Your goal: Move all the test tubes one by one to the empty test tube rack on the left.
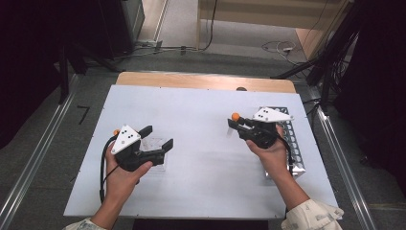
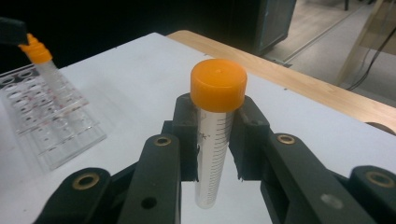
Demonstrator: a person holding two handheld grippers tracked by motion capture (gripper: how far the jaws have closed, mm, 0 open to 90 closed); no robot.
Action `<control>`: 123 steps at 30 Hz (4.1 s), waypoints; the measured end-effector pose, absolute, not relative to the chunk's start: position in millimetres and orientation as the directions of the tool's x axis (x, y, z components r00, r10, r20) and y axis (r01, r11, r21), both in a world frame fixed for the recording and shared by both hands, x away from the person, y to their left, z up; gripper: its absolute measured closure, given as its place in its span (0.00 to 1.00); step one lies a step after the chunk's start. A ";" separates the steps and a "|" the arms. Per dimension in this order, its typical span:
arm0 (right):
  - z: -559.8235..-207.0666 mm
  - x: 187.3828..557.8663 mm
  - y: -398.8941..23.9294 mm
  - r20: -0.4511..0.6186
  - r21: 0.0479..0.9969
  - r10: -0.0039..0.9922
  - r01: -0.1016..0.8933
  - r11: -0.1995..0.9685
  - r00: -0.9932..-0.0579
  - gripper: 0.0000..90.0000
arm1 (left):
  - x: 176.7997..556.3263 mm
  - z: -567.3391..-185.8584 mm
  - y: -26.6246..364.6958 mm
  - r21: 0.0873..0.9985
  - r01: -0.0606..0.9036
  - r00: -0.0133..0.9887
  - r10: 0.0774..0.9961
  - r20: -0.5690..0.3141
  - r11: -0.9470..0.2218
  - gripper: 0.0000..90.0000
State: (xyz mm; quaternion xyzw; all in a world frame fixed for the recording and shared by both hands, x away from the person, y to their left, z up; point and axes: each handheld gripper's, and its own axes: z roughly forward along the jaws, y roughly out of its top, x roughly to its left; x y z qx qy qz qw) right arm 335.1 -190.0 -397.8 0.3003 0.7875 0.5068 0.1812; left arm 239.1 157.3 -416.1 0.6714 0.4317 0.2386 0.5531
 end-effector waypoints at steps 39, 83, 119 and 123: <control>-427.9 293.3 -97.4 0.001 0.881 0.469 0.222 0.418 -0.883 0.80 | 255.2 -419.1 93.5 0.950 0.298 0.640 0.758 -0.124 -0.096 0.66; -433.6 285.0 -134.5 0.110 0.892 0.558 0.329 0.309 -0.823 0.21 | 257.8 -385.9 172.2 0.967 0.253 0.501 0.858 -0.117 -0.016 0.80; -437.3 281.1 -157.8 0.110 0.887 0.594 0.349 0.304 -0.797 0.21 | 255.7 -431.7 185.2 0.935 0.333 0.401 0.916 -0.025 -0.120 0.70; -437.9 281.6 -158.0 0.109 0.886 0.597 0.350 0.304 -0.795 0.21 | 254.7 -429.7 185.7 0.940 0.329 0.404 0.913 -0.050 -0.094 0.56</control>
